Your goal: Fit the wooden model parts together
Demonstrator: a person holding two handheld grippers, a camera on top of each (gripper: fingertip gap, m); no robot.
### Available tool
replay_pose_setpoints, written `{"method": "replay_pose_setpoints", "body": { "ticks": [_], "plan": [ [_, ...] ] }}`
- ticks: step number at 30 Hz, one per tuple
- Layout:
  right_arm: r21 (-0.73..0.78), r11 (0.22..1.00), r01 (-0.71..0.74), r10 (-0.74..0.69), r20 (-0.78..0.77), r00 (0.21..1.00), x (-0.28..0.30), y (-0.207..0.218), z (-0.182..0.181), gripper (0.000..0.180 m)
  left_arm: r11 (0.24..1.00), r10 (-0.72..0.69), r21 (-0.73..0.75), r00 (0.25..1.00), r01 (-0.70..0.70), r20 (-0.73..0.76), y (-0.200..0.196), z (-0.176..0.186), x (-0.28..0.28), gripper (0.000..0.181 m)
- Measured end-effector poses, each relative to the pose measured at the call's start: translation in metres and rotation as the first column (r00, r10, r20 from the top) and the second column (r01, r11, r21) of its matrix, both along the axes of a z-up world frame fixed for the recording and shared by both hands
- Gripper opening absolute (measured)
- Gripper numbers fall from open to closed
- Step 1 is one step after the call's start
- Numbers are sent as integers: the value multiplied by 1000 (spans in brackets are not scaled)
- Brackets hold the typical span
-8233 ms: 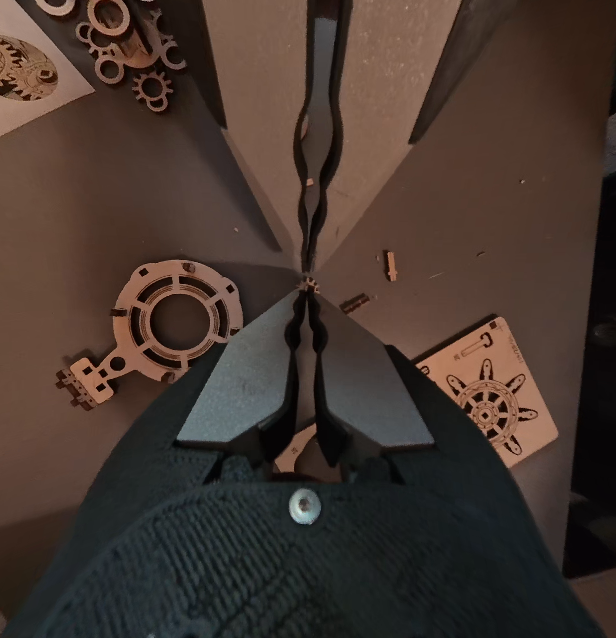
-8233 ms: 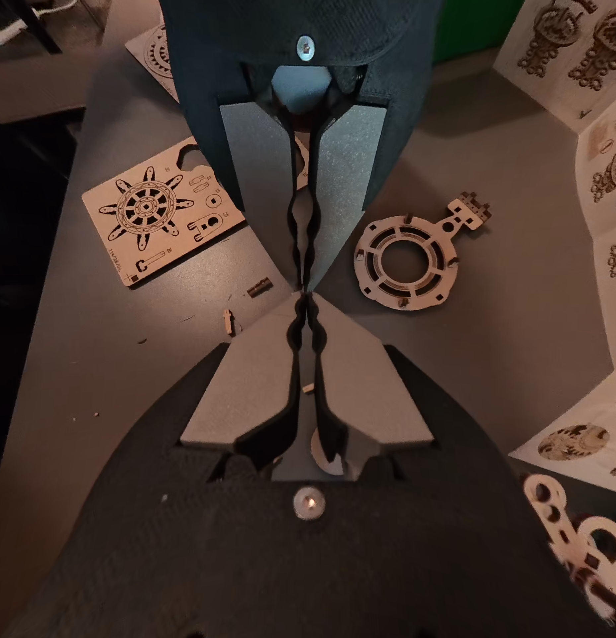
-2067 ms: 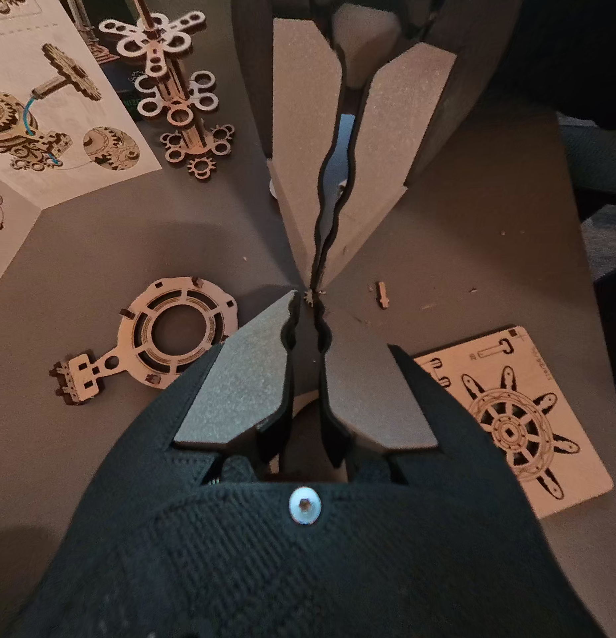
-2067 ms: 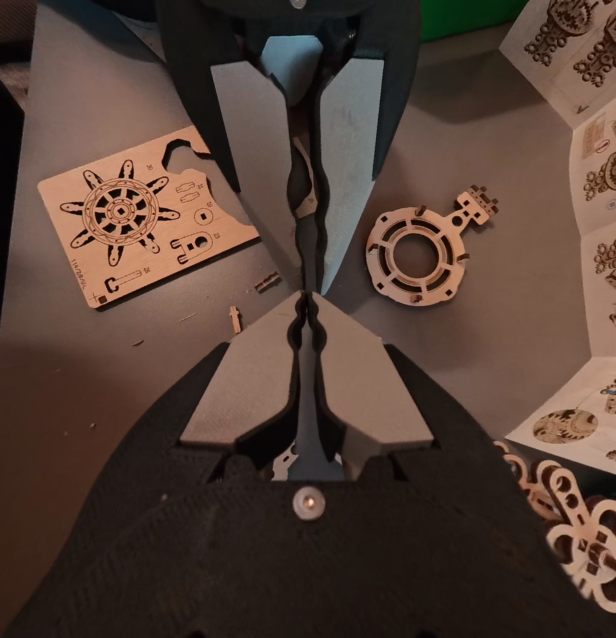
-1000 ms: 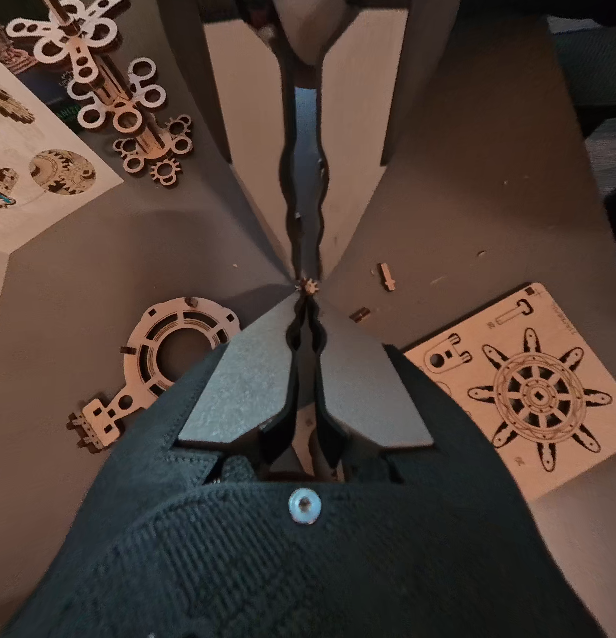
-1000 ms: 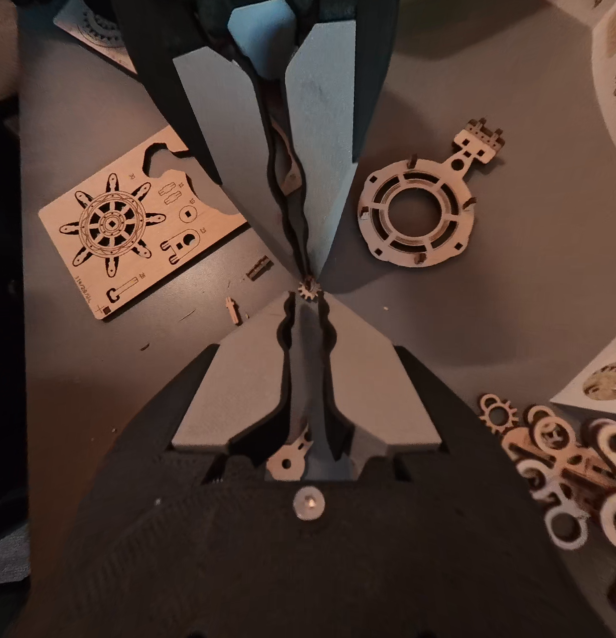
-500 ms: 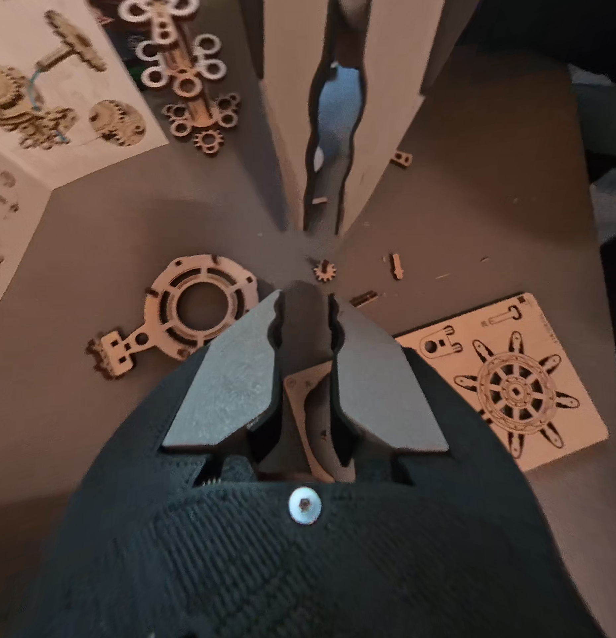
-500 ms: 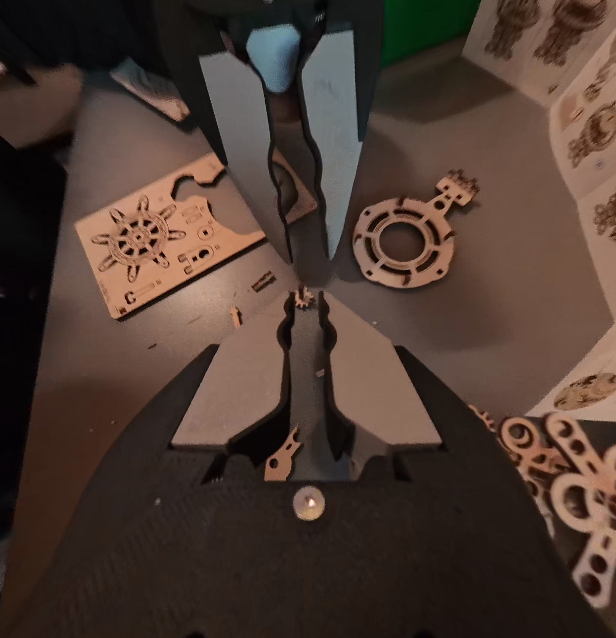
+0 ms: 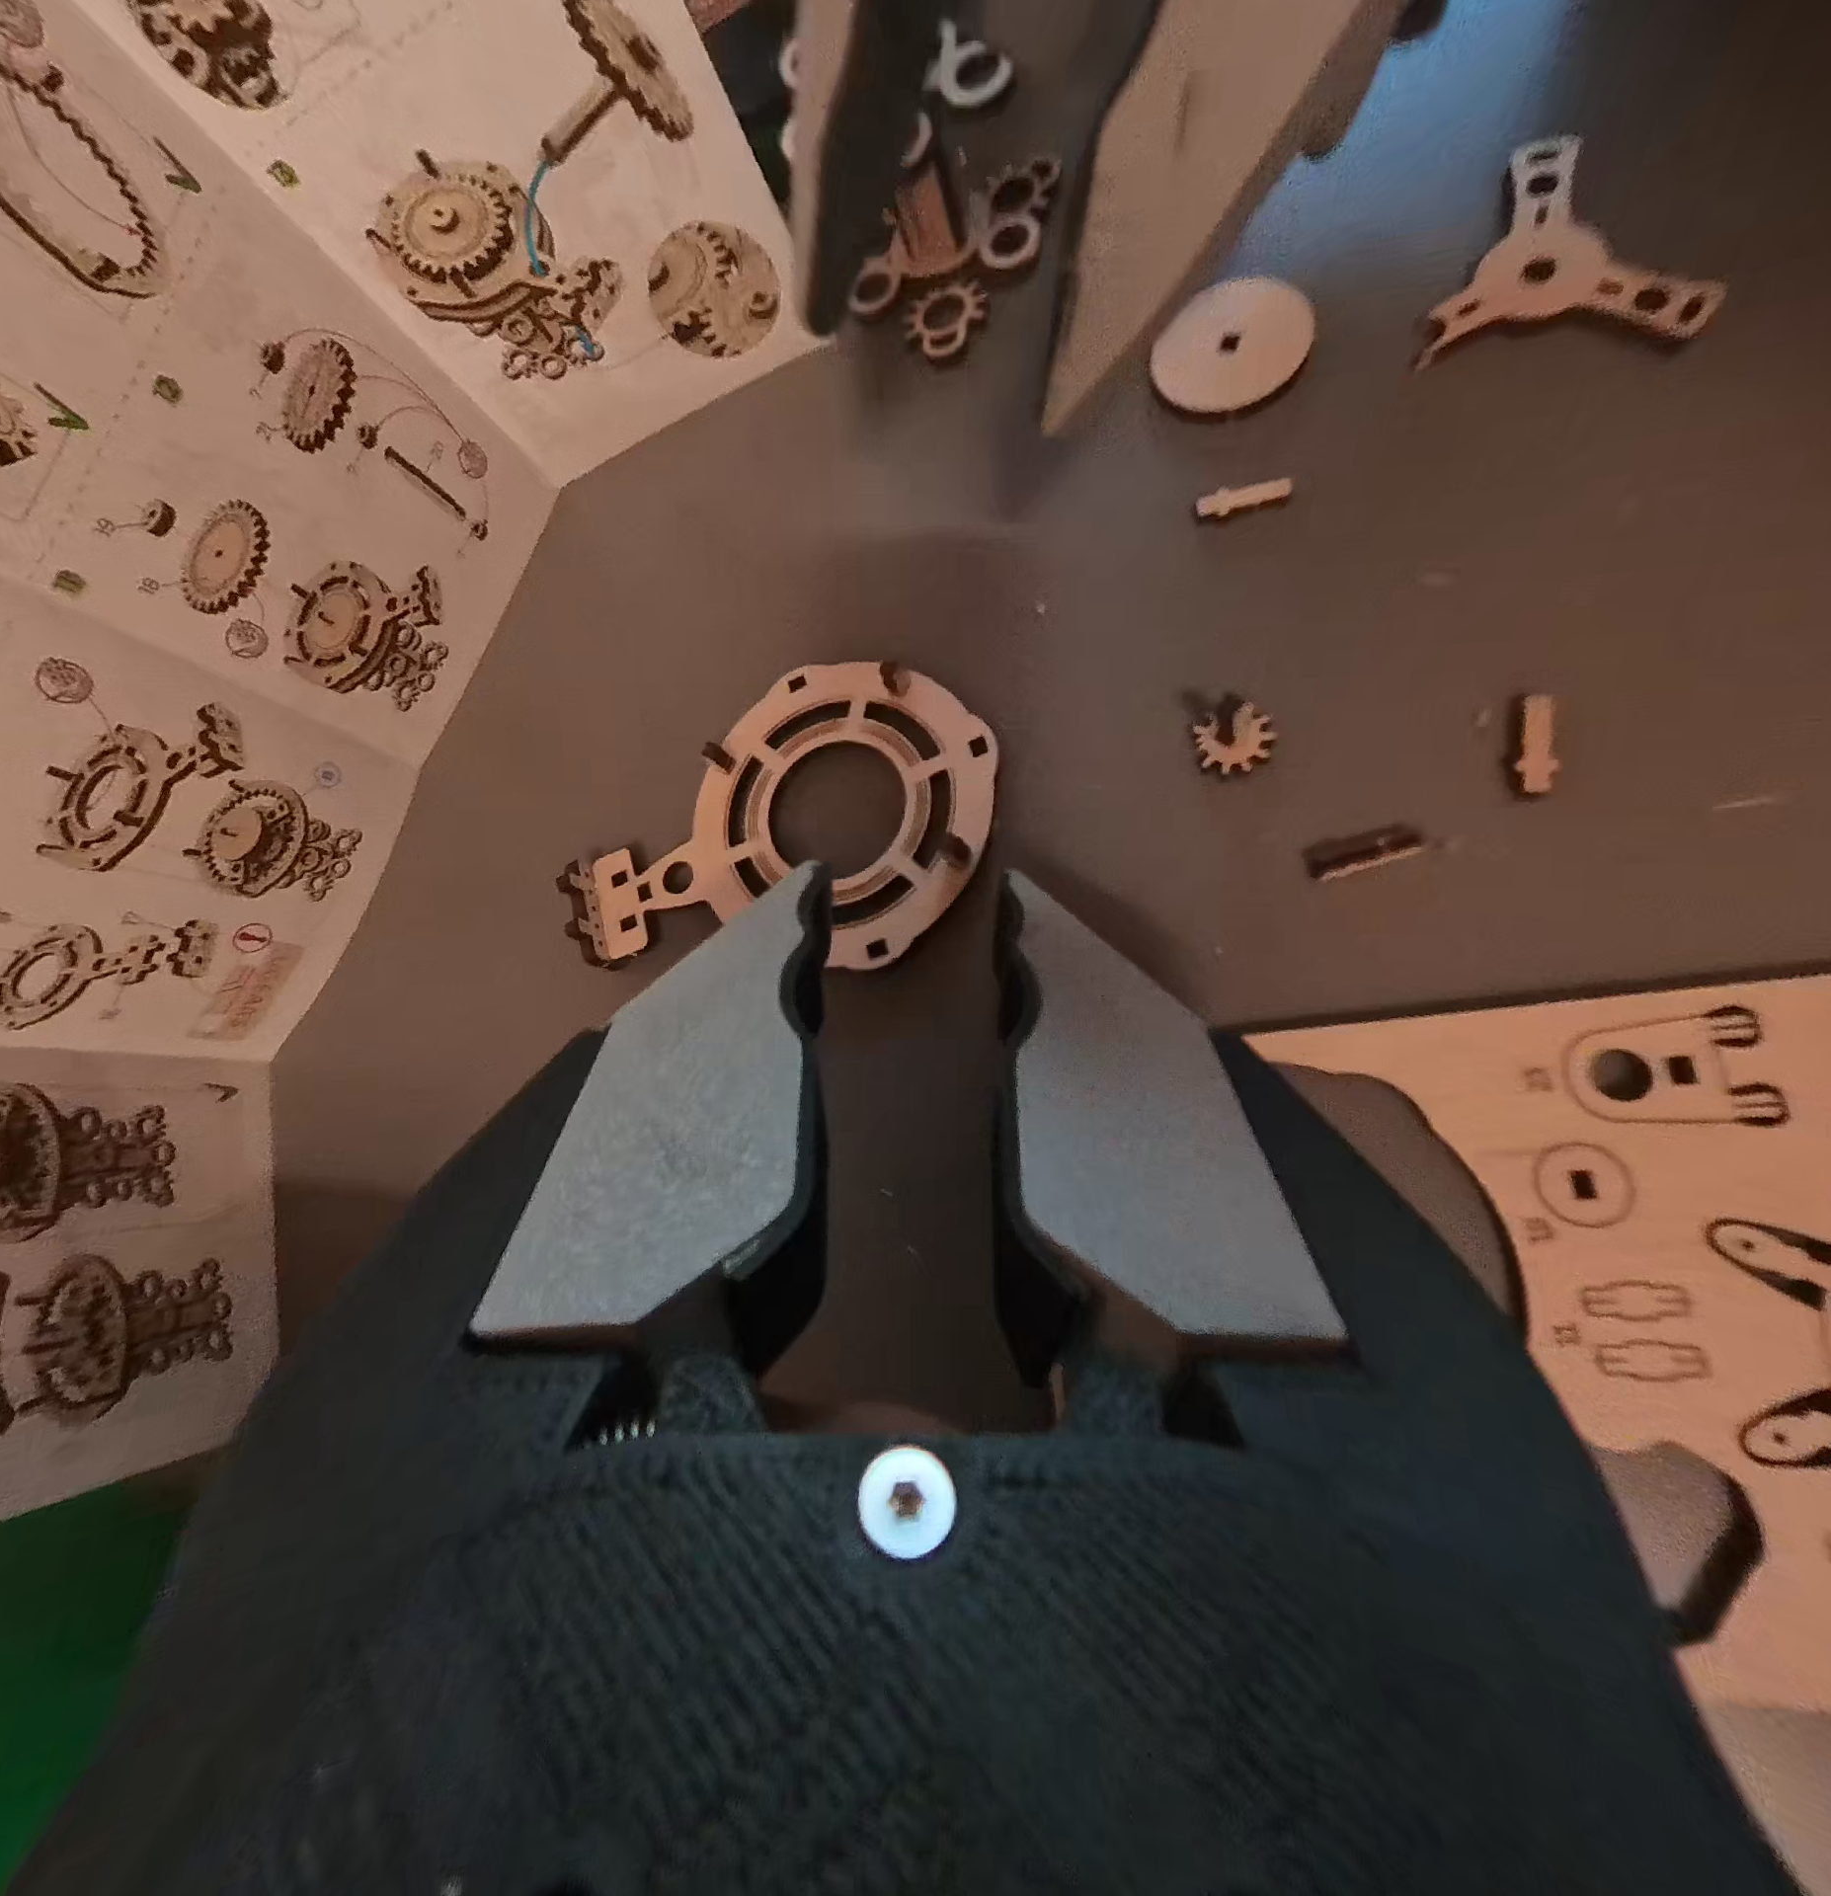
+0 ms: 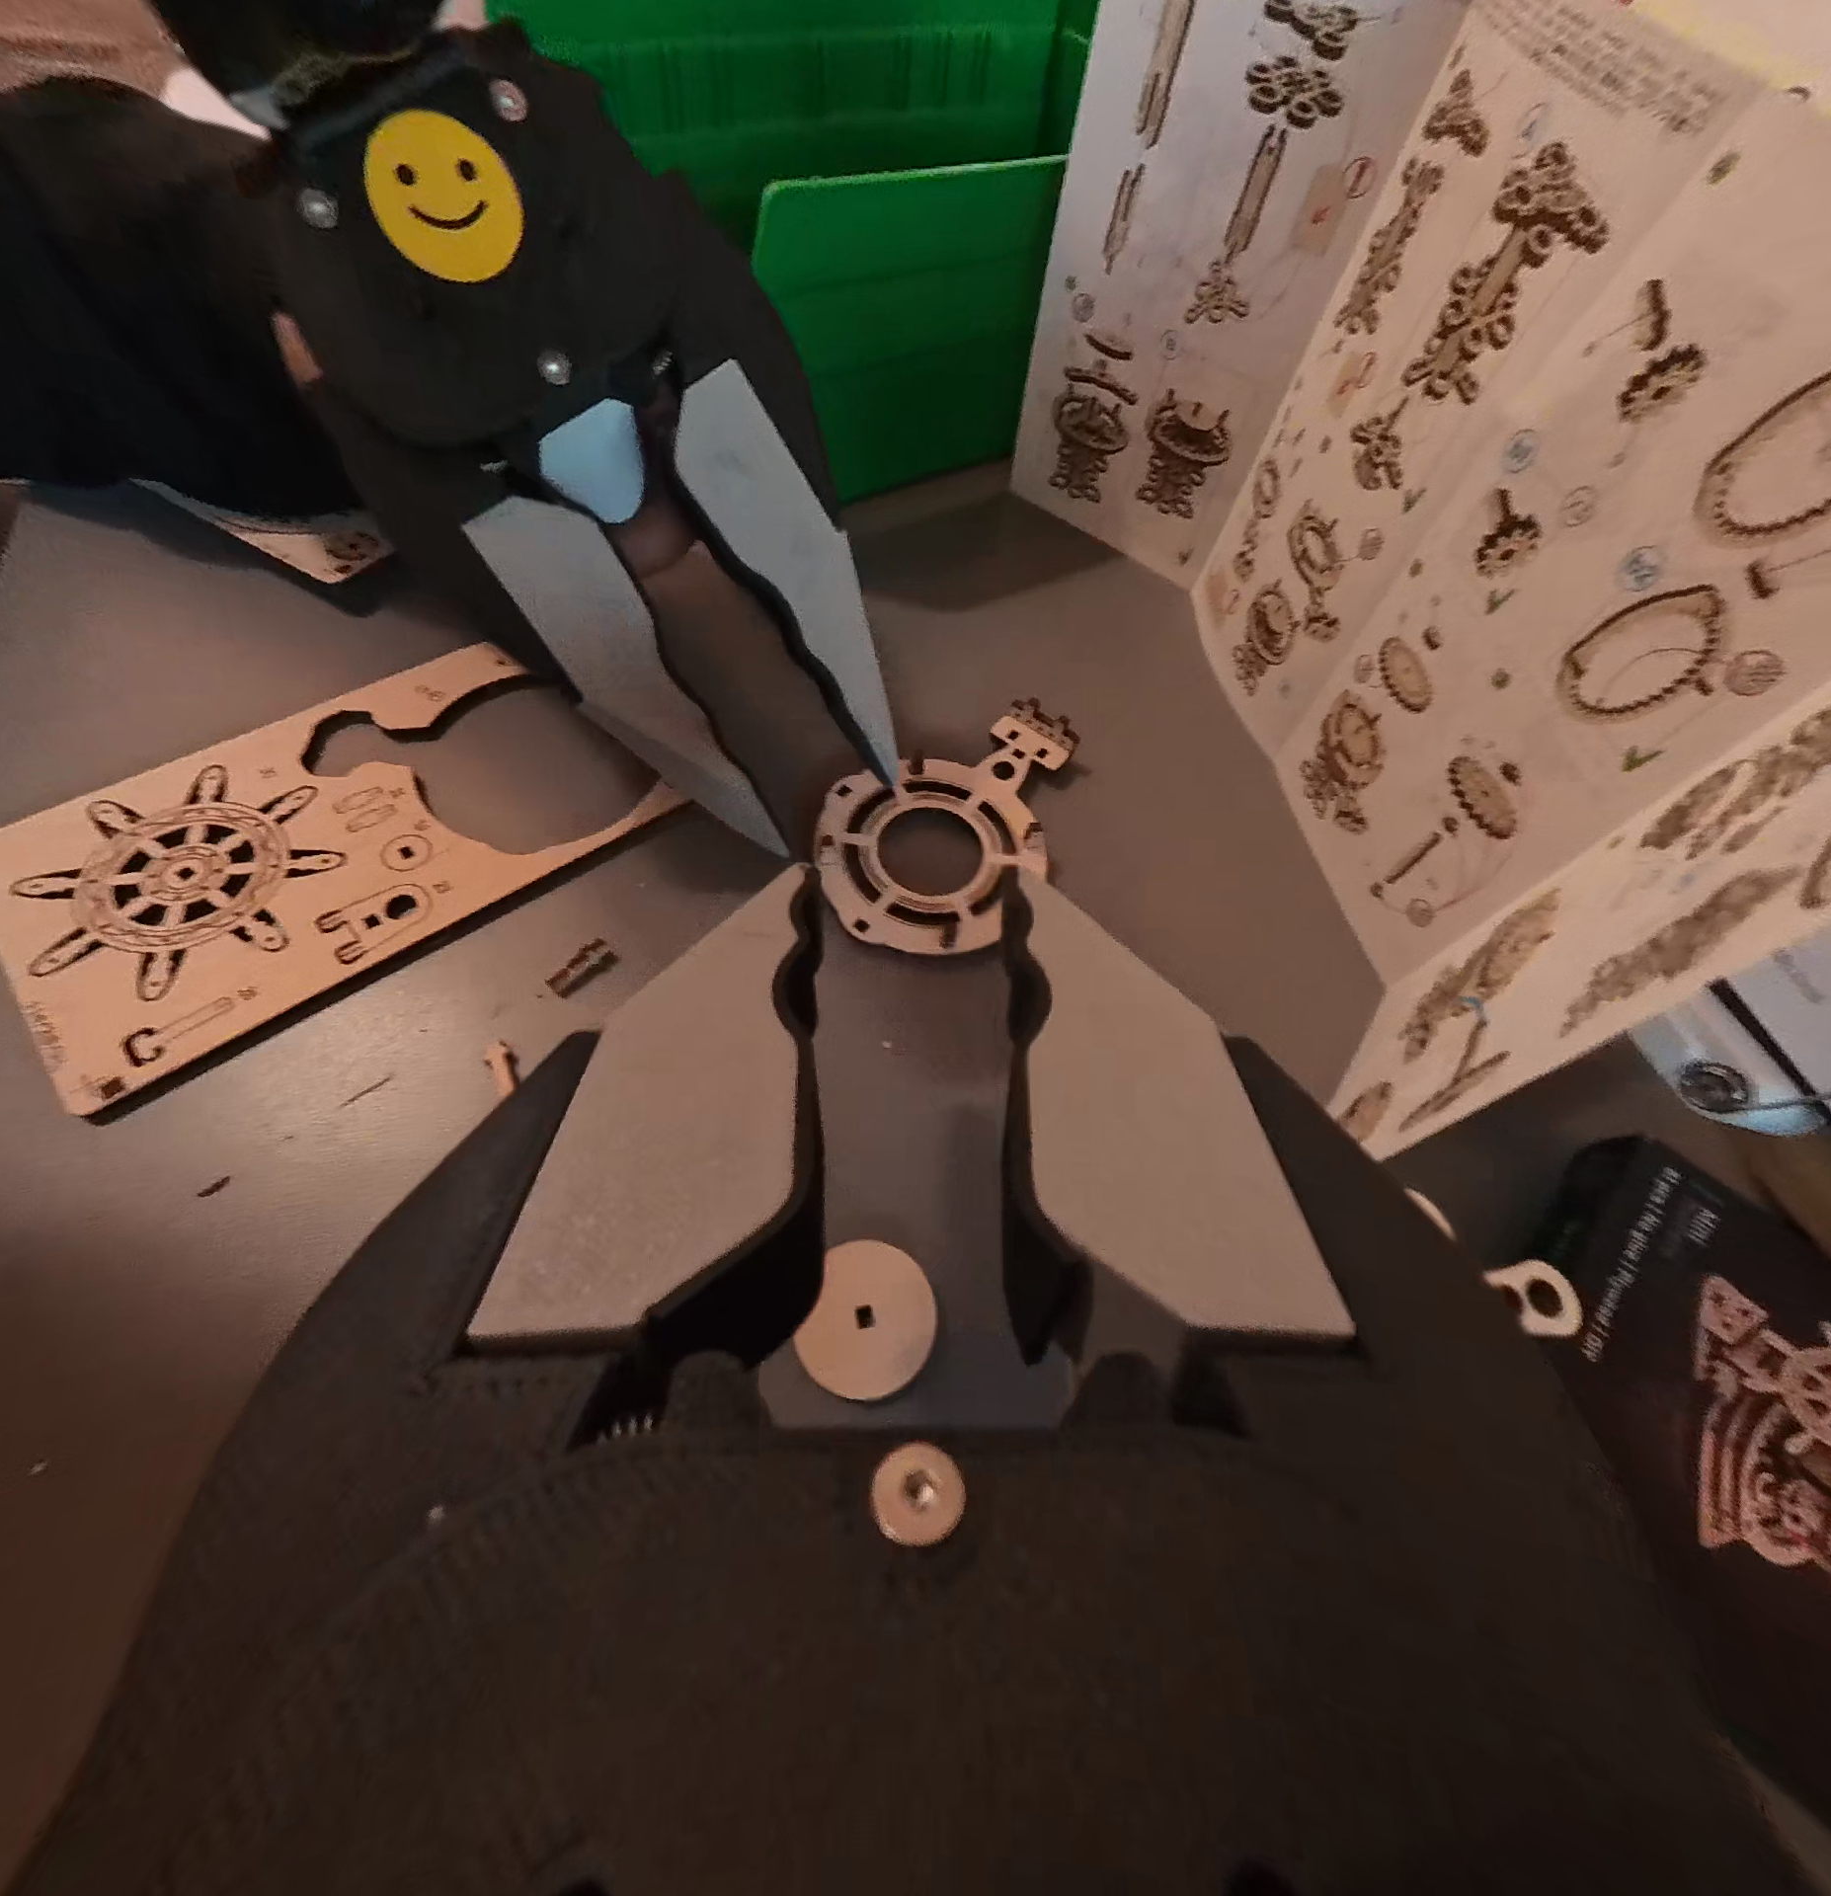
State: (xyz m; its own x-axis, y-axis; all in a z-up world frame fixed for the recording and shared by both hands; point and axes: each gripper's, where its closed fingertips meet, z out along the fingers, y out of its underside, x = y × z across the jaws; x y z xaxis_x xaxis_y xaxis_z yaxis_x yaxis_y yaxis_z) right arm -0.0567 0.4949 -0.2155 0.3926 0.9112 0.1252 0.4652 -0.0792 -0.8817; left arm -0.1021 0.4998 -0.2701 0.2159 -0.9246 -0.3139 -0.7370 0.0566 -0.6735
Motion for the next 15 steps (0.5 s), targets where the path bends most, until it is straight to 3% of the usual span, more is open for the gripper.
{"method": "replay_pose_setpoints", "body": {
  "ticks": [1,6,15],
  "plan": [
    [17,1000,14,-15,10,1000,2,3,-1,34,1000,-2,13,1000,3,-16,-1,-2,0,28],
    [64,997,47,-49,36,998,5,9,-4,46,999,-5,50,1000,6,-16,-3,1,2,28],
    [107,984,142,-148,52,988,16,18,-5,50,996,50,67,999,-52,19,9,9,-3,28]
  ]
}}
